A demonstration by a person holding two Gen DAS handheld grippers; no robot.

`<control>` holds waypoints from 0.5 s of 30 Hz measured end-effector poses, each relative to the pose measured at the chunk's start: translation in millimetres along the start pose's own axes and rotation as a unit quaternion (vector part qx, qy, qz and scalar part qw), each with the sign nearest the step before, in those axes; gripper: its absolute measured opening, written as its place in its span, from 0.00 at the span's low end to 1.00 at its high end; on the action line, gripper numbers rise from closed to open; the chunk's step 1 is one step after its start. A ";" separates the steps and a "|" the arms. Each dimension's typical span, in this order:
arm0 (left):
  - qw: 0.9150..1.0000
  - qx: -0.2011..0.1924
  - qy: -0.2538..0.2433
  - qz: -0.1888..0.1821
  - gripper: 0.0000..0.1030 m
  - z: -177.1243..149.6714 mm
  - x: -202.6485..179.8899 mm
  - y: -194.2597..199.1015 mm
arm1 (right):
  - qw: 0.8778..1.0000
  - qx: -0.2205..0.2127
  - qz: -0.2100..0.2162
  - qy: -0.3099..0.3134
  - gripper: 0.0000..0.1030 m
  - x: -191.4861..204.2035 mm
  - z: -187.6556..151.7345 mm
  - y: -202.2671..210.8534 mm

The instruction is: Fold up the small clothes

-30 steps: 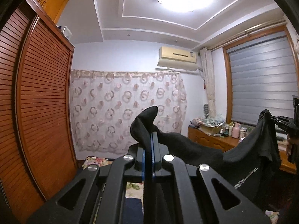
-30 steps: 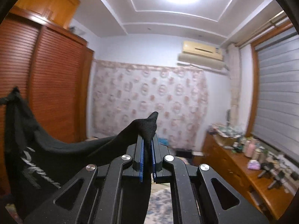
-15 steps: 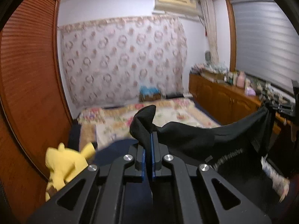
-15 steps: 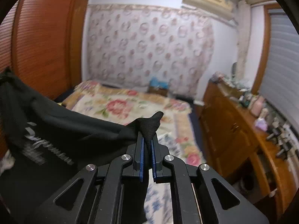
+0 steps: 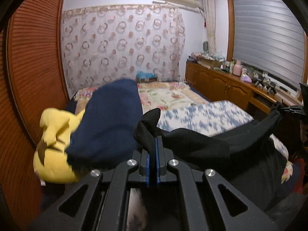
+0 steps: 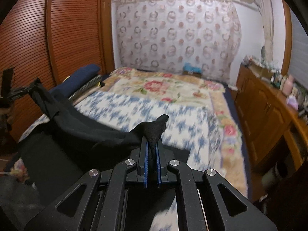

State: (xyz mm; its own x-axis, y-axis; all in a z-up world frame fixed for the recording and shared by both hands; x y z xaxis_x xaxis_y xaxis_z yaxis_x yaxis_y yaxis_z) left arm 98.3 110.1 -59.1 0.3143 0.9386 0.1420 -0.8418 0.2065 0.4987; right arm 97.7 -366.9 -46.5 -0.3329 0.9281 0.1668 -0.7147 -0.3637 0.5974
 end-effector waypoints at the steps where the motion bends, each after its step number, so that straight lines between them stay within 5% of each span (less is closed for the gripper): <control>1: 1.000 0.007 0.003 -0.003 0.02 -6.8 -3.0 1.9 | 1.000 0.008 0.002 -0.001 0.04 0.9 -10.5 3.5; 11: 0.999 0.046 0.013 -0.004 0.03 -63.2 -24.7 16.6 | 0.998 0.055 0.013 -0.017 0.06 6.5 -59.7 3.9; 15: 0.999 0.049 0.015 -0.004 0.09 -68.2 -20.8 22.7 | 0.999 0.049 0.003 -0.015 0.16 2.7 -56.1 9.9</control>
State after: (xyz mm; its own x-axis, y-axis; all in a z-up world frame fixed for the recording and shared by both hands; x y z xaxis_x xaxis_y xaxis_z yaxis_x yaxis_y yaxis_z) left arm 42.7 114.1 -109.0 0.3067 0.9452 0.1116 -0.7913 0.1881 0.5817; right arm 55.2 -372.5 -84.1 -0.3164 0.9287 0.1935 -0.6488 -0.3607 0.6700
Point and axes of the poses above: each gripper's, at about its wrist camera, not at the fingertips, and y roughly against the way its jaws point, x to its left, z to its top, the point moved 8 cm from there along -y, roughly the way its jaws point, and after that the axes turned 13 degrees about -y, right-handed, at the moved point
